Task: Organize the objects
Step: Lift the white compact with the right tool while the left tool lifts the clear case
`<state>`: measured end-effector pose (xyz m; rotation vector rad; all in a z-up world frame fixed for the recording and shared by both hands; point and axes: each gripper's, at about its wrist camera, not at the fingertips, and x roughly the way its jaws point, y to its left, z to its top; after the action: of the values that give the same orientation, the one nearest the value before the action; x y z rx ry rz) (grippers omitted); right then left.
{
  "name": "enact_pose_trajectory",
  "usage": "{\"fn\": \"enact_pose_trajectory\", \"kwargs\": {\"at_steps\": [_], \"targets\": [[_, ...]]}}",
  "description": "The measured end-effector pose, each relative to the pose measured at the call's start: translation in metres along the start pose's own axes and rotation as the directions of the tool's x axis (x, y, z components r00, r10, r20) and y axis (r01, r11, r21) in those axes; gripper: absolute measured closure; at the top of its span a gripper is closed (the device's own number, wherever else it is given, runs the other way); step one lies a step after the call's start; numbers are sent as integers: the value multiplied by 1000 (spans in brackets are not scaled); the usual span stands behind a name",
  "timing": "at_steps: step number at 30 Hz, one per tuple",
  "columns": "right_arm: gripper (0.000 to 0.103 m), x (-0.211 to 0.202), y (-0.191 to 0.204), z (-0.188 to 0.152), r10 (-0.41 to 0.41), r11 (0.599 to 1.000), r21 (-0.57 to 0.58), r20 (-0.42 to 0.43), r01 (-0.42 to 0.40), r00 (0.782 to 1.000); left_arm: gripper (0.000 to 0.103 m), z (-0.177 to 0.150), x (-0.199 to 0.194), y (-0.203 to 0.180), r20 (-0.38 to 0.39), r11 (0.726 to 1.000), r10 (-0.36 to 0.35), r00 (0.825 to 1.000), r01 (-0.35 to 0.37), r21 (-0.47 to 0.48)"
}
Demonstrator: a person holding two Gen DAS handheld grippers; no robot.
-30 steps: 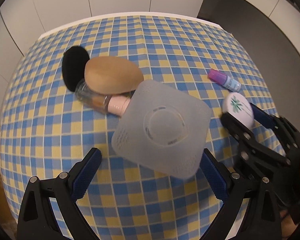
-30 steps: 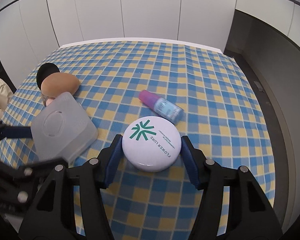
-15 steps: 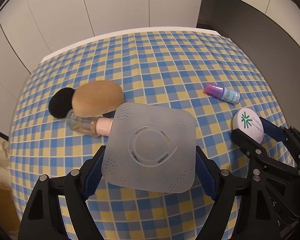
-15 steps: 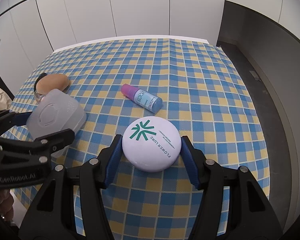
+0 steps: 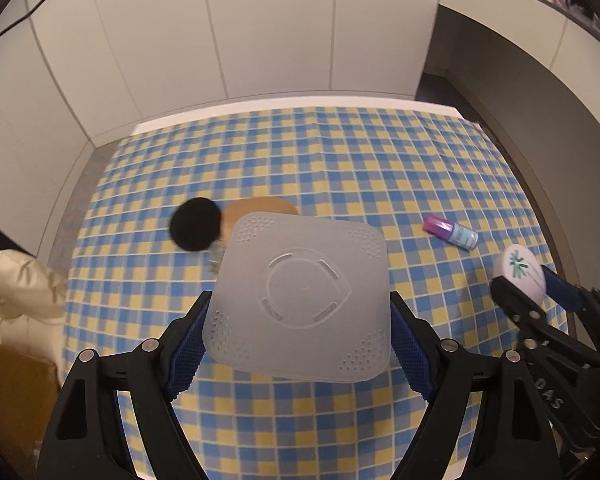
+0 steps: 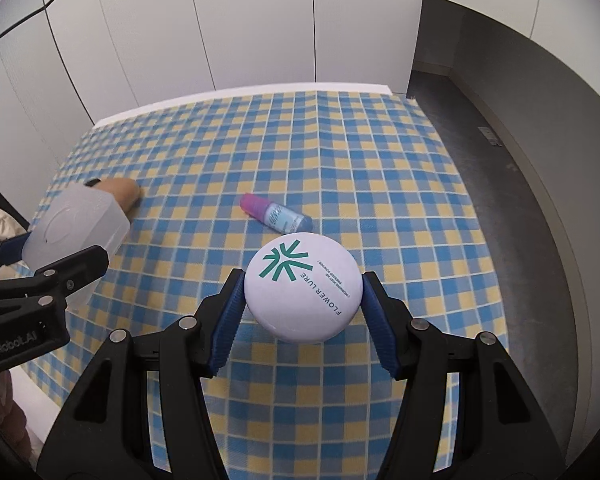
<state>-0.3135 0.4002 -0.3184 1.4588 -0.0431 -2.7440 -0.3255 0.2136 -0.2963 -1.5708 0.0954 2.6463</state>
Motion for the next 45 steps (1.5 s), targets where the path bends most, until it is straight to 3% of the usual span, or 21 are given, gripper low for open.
{"fn": "enact_pose_trajectory", "kwargs": {"at_steps": [9,25,38,45], "targets": [[43,-62,15,44,15,1000,14,63,-16,998,21,27,-67,22,69,999,39,997,-37,-40],[43,-184,84,110,20,994,-114,179,1,984,20,78,-208,69,219,990,66,974,-37,-134],[43,-295,95,148,9,996,-92,268,16,963,20,86,-316,87,330,988,60,942,-7,-157],[43,-337,90,150,14,997,-78,291,9,957,20,79,-359,90,383,986,56,922,9,-166]]}}
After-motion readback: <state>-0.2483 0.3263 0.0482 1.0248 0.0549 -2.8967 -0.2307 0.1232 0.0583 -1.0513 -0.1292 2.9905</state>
